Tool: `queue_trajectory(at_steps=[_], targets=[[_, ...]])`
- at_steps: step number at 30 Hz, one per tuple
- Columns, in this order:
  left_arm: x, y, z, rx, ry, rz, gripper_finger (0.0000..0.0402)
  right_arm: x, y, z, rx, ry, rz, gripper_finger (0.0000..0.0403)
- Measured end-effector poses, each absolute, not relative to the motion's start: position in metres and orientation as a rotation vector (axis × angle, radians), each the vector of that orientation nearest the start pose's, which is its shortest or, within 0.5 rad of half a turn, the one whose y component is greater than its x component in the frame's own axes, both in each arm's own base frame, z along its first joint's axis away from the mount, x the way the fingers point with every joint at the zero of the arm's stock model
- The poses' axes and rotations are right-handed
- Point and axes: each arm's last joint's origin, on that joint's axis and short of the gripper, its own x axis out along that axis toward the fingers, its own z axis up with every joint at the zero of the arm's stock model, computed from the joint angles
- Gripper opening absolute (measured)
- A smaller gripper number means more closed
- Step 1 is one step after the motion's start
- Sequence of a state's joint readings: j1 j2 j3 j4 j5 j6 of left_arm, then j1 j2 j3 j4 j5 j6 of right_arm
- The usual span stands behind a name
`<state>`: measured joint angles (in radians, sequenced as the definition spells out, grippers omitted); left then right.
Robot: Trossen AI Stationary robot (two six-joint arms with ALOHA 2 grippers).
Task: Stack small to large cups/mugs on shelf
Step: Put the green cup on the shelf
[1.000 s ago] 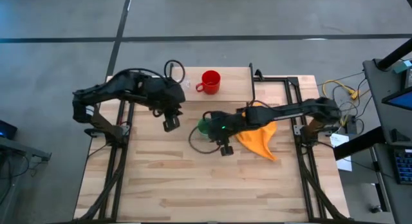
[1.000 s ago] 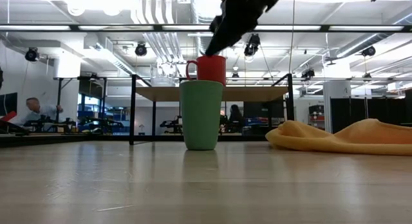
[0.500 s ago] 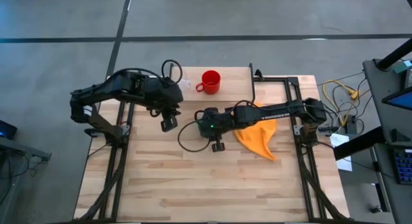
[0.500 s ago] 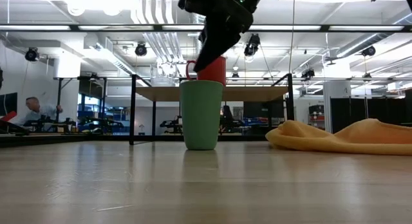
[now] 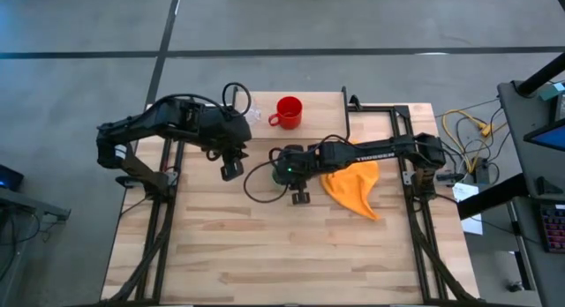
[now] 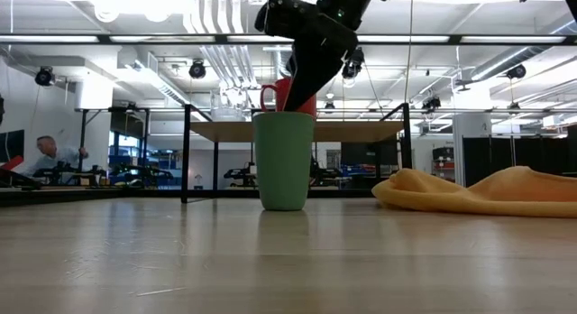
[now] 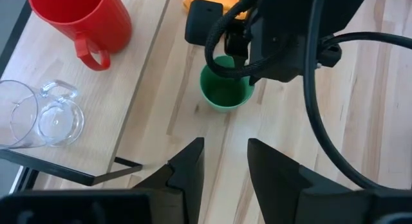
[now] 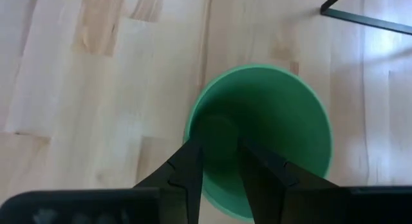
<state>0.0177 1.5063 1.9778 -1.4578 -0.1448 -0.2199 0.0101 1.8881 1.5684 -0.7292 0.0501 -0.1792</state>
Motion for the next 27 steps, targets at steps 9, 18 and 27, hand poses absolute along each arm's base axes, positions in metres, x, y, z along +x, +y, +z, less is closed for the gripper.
queue_trajectory(at_steps=[9, 18, 27], targets=[[0.247, 0.009, 0.451, -0.138, 0.963, 0.258, 0.0105, 0.405, 0.003, 0.26, -0.193, 1.016, 0.054, 0.0091], [0.247, 0.009, 0.451, -0.137, 0.963, 0.259, 0.0105, 0.404, 0.005, 0.269, -0.147, 1.02, 0.128, 0.0091], [0.247, 0.009, 0.451, -0.135, 0.962, 0.263, 0.0105, 0.399, 0.004, 0.262, -0.122, 1.082, 0.114, 0.0091]])
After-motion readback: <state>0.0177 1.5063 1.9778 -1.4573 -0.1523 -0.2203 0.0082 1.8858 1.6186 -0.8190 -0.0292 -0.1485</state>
